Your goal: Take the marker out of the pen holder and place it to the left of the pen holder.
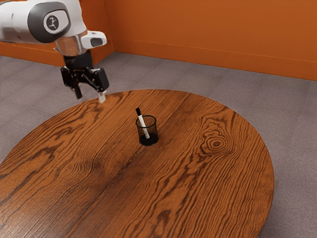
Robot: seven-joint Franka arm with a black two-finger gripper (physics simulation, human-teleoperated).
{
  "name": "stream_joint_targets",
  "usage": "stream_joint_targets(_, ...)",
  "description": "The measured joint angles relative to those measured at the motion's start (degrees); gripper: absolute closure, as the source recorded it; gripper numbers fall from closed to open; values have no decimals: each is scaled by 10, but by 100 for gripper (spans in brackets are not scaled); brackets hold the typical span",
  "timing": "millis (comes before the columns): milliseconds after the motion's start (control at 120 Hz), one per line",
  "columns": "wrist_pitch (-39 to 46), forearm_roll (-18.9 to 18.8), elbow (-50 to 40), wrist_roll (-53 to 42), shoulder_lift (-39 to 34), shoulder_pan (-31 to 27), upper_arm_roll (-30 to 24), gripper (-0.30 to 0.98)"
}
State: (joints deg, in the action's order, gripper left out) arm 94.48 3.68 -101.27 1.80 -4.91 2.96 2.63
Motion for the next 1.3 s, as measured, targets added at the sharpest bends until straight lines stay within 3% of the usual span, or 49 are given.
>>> stream_joint_targets(133,17,-2,-3,3,2,-35,1,0)
stream_joint_targets(433,146,16,-148,7,57,6,0,0)
stream_joint_targets(542,240,-1,-203,7,63,20,0,1)
stream_joint_targets(733,413,-33,-213,-5,76,12,3,3)
stream_joint_targets(908,526,9,-172,-14,130,-37,4,3)
stream_joint_targets(1133,605,55,-158,-22,176,-23,1,4)
stream_joint_targets(1300,627,69,-111,-27,221,-11,-2,5)
